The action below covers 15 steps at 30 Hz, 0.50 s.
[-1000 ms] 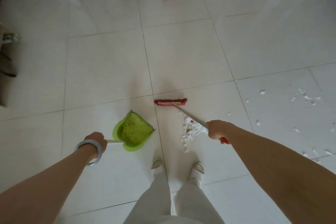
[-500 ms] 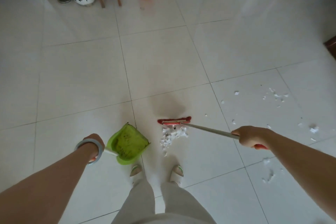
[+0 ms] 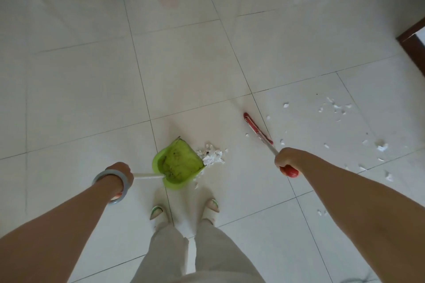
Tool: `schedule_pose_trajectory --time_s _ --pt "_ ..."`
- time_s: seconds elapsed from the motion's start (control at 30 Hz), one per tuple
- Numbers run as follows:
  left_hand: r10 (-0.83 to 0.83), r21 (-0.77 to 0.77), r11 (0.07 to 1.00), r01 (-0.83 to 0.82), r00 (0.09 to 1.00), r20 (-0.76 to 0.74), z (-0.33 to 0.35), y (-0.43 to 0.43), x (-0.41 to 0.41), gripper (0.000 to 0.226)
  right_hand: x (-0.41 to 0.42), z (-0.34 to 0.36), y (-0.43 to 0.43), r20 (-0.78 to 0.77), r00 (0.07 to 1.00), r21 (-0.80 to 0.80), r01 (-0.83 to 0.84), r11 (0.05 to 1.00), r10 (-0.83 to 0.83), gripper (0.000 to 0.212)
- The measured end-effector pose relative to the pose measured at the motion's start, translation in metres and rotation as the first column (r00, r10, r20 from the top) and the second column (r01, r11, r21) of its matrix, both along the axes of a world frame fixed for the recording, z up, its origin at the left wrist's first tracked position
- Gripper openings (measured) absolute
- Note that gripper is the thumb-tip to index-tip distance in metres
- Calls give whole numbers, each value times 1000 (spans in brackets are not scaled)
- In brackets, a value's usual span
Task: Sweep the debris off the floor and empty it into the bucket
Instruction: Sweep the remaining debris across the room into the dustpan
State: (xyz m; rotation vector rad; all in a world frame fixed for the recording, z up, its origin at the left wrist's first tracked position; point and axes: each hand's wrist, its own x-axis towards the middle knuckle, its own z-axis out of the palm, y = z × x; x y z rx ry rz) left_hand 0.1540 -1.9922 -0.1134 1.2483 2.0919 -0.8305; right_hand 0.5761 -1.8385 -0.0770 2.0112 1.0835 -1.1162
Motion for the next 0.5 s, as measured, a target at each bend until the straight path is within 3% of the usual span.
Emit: schedule_pose_trajectory --time_s 0.1,0.3,0.5 --pt "13 14 1000 -13 1000 -11 -3 -9 1 29 -17 -4 -19 -58 997 -48 46 998 -49 13" --pt "19 17 1000 -19 1000 20 -6 -33 -6 28 -55 -17 -80 -57 975 -74 -217 973 213 32" --pt "-26 24 999 25 997 68 -12 -76 -24 30 -105 -18 -153 -117 957 -57 -272 961 264 47"
